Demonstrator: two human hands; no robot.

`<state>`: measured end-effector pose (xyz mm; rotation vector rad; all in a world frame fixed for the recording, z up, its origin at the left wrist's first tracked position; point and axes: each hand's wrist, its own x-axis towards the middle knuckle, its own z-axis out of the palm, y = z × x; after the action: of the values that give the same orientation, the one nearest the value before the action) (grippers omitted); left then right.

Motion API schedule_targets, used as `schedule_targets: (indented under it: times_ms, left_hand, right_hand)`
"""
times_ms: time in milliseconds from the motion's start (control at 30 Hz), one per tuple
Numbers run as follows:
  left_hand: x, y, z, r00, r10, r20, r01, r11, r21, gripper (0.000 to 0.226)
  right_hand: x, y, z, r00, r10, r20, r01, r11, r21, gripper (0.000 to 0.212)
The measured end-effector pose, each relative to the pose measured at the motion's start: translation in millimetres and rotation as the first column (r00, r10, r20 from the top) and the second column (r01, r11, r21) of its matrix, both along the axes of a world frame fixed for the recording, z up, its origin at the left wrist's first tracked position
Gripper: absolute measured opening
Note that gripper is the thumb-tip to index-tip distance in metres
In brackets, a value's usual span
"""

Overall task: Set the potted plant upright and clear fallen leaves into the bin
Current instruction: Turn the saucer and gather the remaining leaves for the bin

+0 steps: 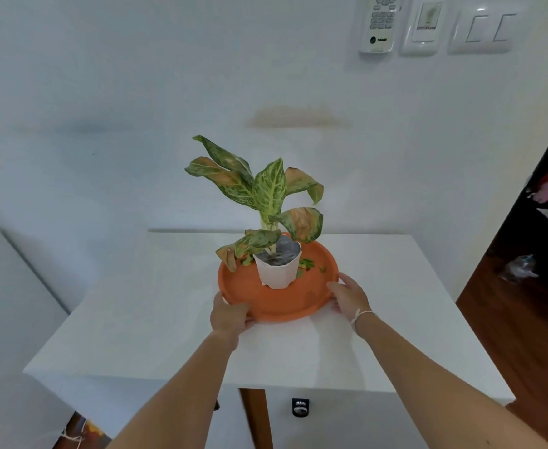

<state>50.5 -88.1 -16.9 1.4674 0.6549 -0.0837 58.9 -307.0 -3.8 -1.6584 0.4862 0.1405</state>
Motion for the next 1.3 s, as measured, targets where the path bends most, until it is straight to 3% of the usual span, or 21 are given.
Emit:
schedule_targets:
  times_ms: [200,333,367,667,933,1033,1200,1300]
  left_hand:
    - [17,27,-2,0.999,-0.009,-0.031,0.009,1.000,-0.013,0.069]
    - [26,47,0,0.997,-0.070,-0.043,0.070,0.998,0.003,0.065]
    - [29,52,0,0.995,-0.085,-0.047,0.086,0.996,0.016,0.063]
    - [42,72,0,0.973,-0.212,-0.093,0.218,0.974,0.055,0.061]
    - [38,63,-2,0.990,-0.135,-0.029,0.136,0.990,0.021,0.056]
    - [35,56,-1,0.993,-0.114,-0.021,0.114,0.993,0.018,0.057]
    - [28,42,-5,0.998,-0.064,0.016,0.064,0.998,0.011,0.066]
    - [26,40,-7,0.998,-0.054,0.025,0.052,0.997,0.058,0.069]
  right_hand:
    - [11,-1,-9,0.995,-0.093,-0.032,0.096,0.990,0.102,0.057]
    - [15,2,-9,0.993,-0.107,-0.058,0.113,0.987,0.113,0.009]
    - [16,2,-11,0.991,-0.115,-0.069,0.121,0.988,0.096,0.007]
    - [13,13,-13,0.986,-0.149,-0.080,0.140,0.985,-0.103,0.012]
    - [12,32,-9,0.955,-0.281,-0.092,0.258,0.944,-0.204,0.026]
    - [11,42,-10,0.947,-0.301,-0.112,0.288,0.951,-0.115,0.027]
    - [7,65,-17,0.928,-0.325,-0.181,0.362,0.901,0.238,0.016]
    - [3,69,-18,0.936,-0.299,-0.187,0.345,0.888,0.304,0.013]
